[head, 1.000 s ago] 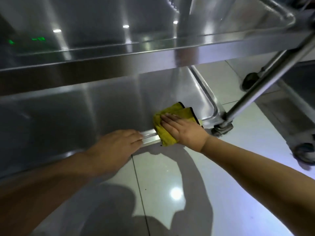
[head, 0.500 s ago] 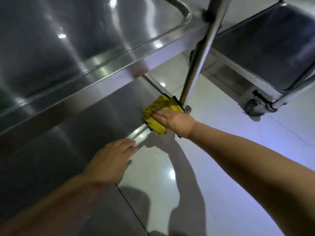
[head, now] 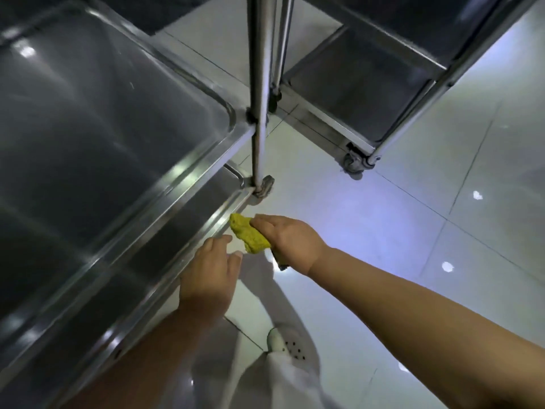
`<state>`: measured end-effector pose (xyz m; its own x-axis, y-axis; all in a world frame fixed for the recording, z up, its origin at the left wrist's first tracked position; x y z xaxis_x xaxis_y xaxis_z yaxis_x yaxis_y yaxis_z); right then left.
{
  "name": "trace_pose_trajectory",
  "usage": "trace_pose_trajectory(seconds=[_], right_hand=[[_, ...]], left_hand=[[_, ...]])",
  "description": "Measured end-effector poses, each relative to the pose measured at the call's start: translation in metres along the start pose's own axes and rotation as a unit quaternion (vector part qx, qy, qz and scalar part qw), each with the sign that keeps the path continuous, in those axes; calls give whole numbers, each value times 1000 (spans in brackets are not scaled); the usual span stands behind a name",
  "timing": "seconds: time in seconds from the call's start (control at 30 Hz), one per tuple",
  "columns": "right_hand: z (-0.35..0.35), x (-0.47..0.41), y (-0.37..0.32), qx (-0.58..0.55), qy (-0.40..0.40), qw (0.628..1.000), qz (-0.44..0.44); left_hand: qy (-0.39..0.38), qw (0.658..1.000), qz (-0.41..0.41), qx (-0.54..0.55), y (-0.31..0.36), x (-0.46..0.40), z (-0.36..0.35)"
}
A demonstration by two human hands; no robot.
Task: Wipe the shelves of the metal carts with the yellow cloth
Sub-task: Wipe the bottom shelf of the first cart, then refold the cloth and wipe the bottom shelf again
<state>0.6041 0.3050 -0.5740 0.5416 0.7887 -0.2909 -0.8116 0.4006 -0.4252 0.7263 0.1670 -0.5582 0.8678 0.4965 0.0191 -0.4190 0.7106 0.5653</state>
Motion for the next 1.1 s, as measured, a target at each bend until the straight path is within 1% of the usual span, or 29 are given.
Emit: trace_pose_trajectory(seconds=[0.03,0.07,0.2,0.27,0.37,0.43,0.57,0.67,0.73,0.83,0.93,1.0,1.1], right_hand=[[21,2,-12,2,-2,1000,-11],[43,3,-25,4,-6,1000,-21],[132,-6,-72,16,-13,999,-46],[174,-16,-94,28,-8,998,-55],[233,-29,-126,43,-1,997,-58],[274,-40,-149,48,10,998,-41],[354,-64,-195,35,40,999,13],[391,-84,-216,51,14,997,58],[410,-97,-227,63,11,994,86],[434,-117,-245,56,26,990,127],[450,-139,-271,26,46,985,167],[456,-152,-289,10,40,980,196],[457,-173,-314,4,0,971,239]], left_hand=[[18,1000,4,17,16,3,15],[21,999,16,28,33,6,31],[-14,992,99,72,104,14,107],[-32,981,150,117,140,20,151],[-35,958,210,194,185,27,214],[-29,936,246,250,213,31,255],[-14,912,261,316,267,39,327],[3,899,276,339,299,43,374],[13,893,287,347,310,46,399],[57,869,305,385,316,48,428],[120,842,320,417,316,50,453],[173,829,326,420,313,53,471],[240,807,333,424,305,62,500]])
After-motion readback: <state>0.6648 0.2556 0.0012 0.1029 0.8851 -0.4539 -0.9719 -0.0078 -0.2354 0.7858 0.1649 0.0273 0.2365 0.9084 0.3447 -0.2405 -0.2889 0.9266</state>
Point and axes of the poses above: each hand's wrist, its own x-axis away from the middle knuckle, its own z-axis out of the back of the hand, y = z × x, the point moved 1 cm from there along -x, towards the middle knuckle, and after that the axes turned 15 degrees about y, right-handed, at the moved point
